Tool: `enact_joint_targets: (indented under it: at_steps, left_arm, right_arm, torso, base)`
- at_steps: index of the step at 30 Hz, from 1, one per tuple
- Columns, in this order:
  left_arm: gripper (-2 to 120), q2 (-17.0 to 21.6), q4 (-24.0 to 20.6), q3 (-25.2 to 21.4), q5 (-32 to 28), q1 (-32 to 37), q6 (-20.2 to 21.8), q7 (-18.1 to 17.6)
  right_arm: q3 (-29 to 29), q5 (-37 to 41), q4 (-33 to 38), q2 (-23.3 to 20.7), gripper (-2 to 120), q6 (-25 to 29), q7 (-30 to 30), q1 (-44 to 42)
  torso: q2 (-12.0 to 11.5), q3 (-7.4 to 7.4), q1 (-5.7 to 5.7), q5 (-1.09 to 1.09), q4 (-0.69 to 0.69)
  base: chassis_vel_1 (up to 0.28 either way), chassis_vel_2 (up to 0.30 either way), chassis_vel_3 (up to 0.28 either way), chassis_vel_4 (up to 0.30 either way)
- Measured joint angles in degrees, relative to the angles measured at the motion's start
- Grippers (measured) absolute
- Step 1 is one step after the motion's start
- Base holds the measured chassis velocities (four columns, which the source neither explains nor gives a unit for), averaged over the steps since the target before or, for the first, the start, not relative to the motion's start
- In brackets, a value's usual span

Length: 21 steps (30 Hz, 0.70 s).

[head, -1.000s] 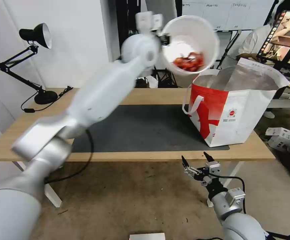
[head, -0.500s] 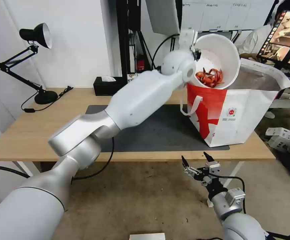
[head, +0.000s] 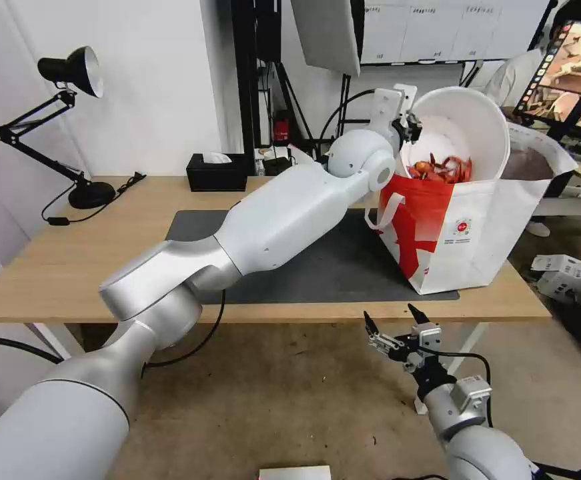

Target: Pick up the trash from the table and place it into the takeout bag.

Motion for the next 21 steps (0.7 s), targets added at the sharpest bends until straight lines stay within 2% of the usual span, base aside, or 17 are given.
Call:
enact_joint_targets:
  at_steps: [6, 21]
  left_arm:
    - [0, 0.1, 0.6, 0.8, -3.1, 0.5, 2.6, 1.9]
    - [0, 0.1, 2.1, 1.9, -3.9, 1.1, 2.9, 3.2]
  right_arm:
    - [0.0, 0.0, 0.0, 0.0, 100, 0.0, 0.0, 0.0]
    - [0.0, 0.0, 0.0, 0.0, 100, 0.0, 0.0, 0.0]
  torso:
    - [0.0, 0.0, 0.0, 0.0, 0.0]
    - [0.0, 0.0, 0.0, 0.0, 0.0]
  base:
    - [0.0, 0.0, 0.0, 0.0]
    - [0.0, 0.0, 0.0, 0.0]
